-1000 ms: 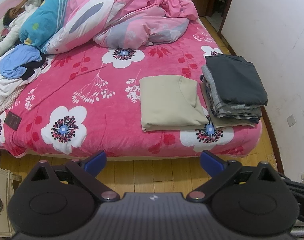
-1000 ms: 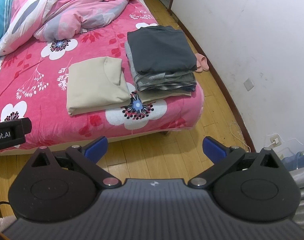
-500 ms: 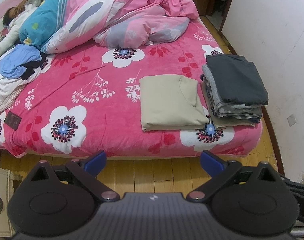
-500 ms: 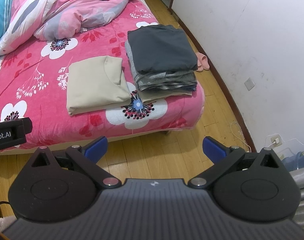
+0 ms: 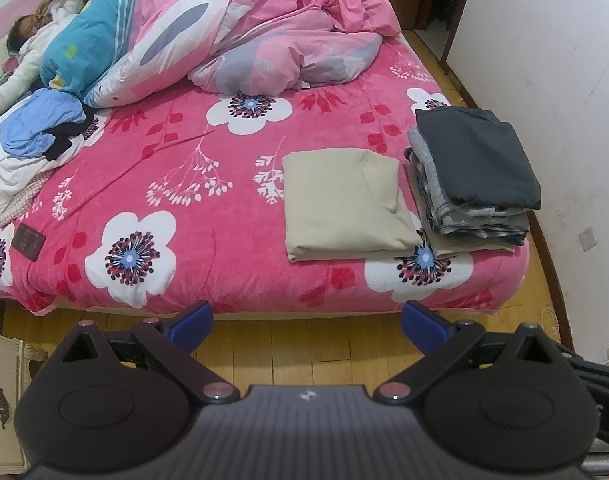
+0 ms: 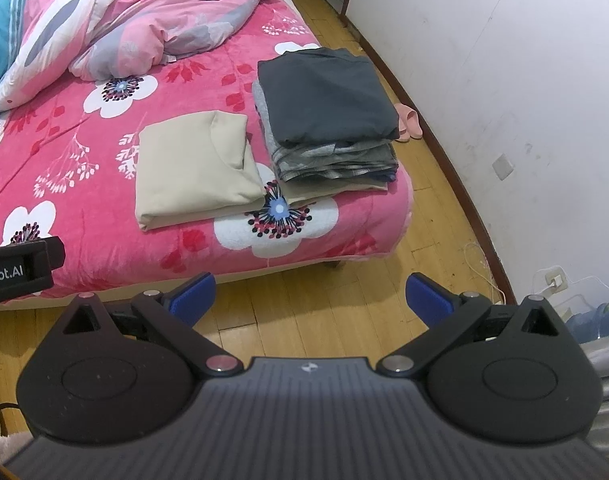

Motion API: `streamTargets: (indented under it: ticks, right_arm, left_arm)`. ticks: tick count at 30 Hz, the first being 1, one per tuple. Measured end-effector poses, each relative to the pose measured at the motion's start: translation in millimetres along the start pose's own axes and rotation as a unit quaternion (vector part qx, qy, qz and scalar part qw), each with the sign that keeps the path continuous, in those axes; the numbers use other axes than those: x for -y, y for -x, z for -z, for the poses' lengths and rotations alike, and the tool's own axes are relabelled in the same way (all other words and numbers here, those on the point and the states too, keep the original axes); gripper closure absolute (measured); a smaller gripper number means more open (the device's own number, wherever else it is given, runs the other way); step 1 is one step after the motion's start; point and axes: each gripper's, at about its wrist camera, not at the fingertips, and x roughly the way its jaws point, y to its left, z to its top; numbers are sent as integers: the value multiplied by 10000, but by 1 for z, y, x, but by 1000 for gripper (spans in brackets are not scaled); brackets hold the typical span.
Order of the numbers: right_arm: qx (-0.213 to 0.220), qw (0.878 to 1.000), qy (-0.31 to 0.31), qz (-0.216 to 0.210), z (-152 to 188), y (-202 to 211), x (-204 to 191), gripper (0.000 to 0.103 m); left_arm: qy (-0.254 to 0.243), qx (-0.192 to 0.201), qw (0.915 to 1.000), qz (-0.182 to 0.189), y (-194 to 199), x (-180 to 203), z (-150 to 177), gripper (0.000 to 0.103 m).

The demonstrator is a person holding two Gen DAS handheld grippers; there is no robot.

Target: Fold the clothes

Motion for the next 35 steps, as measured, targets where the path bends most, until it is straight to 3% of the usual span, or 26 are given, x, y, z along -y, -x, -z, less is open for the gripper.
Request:
streamTargets:
  ticks: [35]
  right_arm:
    - [-11, 10000, 27, -13, -1, -1, -4, 1]
  left_arm:
    - [27, -24, 10000, -27, -2, -1, 0, 2]
